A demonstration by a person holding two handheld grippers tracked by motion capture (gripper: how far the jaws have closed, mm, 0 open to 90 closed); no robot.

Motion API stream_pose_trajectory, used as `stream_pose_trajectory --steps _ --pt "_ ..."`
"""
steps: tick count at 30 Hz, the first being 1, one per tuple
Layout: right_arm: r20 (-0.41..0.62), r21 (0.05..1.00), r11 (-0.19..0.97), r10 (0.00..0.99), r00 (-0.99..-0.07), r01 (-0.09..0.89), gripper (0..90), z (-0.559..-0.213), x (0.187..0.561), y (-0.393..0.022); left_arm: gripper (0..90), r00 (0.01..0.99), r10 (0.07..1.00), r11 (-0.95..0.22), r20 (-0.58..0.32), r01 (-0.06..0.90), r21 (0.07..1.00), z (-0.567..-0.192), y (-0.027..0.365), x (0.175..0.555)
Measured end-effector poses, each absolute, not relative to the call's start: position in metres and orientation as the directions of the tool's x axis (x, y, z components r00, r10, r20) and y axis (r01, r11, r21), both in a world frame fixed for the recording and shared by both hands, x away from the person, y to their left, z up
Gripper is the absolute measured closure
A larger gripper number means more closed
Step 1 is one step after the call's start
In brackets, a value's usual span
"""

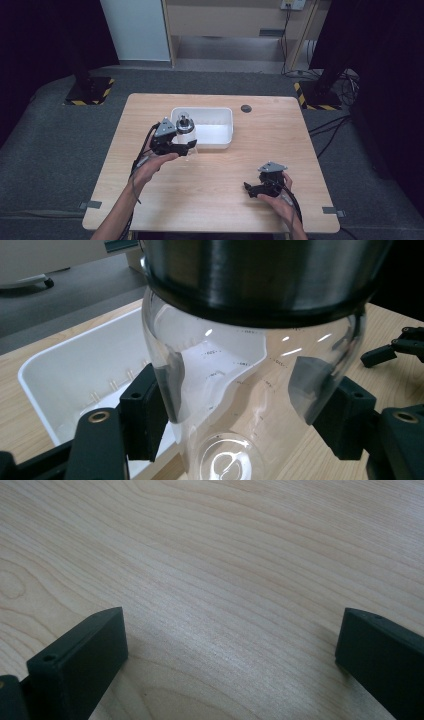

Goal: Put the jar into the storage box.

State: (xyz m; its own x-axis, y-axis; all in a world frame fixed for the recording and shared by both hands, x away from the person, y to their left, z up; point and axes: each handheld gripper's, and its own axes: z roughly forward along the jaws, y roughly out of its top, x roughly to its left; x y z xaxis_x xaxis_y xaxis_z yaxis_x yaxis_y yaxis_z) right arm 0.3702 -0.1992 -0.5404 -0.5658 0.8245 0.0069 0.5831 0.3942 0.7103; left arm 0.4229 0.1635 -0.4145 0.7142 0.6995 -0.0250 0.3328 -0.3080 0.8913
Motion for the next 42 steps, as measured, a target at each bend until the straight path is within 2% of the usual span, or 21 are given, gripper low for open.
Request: stream_pose_trajectory --steps 17,42 --pt "0.007 0.710 0.394 0.824 -0.566 0.583 0.3 -0.540 0.370 -0.199 30.4 0.696 0.718 -0.294 -0.023 0.334 0.896 -0.404 0.154 0.448" --pt "0.007 0.711 0.394 0.824 -0.566 0.583 0.3 -0.540 0.370 -0.199 30.4 0.665 0.747 -0.277 -0.015 0.331 0.902 -0.408 0.144 0.489"
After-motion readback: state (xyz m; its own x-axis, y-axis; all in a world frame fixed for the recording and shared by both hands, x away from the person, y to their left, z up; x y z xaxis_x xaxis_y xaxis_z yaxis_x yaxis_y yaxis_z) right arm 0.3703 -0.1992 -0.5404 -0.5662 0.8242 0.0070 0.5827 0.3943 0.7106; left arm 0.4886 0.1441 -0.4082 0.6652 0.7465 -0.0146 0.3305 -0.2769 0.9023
